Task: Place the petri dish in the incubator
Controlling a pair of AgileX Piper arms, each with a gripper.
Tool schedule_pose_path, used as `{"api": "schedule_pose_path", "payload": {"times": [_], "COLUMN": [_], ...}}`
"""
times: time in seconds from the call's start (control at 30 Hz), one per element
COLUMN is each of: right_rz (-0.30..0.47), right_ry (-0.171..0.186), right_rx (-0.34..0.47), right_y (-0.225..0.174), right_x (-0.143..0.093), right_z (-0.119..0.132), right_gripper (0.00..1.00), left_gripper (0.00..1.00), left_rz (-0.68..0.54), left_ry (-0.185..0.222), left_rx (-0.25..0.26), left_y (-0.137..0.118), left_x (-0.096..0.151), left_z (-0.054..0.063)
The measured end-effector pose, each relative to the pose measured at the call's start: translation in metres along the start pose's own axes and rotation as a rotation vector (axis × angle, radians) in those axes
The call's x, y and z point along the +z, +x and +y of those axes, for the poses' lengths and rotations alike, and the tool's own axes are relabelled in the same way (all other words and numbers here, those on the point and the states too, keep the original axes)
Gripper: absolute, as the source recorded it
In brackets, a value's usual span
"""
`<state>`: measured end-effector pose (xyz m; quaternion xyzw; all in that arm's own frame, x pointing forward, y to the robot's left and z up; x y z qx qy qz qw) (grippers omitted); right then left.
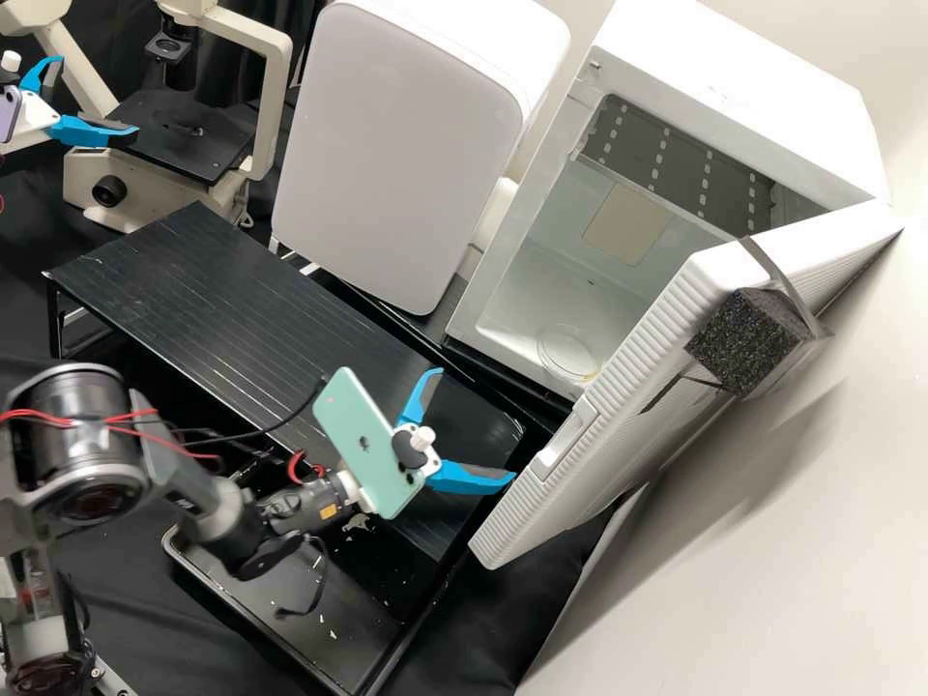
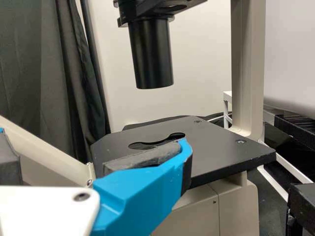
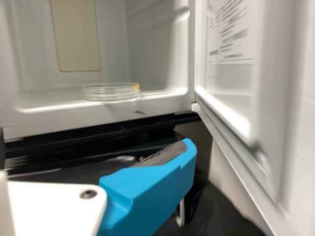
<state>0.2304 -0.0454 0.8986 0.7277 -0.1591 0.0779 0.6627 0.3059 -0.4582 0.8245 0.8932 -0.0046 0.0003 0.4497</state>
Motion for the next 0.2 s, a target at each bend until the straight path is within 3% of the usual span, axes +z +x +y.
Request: {"api": "schedule_pose_path", "payload": {"times": [0.07,0.2], "right_rz": [-0.003,0.027], "right_ry": [0.035,0.063], "right_rx": [-0.001,0.006], "right_y": [-0.020,-0.052], "right_x": [-0.004,-0.016], "right_z": [-0.001,-0.002], "right_gripper": [1.00,1.00], "left_gripper": [1.00,1.00], "left_rz": [0.000,0.000], "left_ry": [0.000,0.000], "left_rx": [0.000,0.000], "left_y": [0.000,0.000], "left_x": [0.000,0.000], "left_z": [0.000,0.000]}}
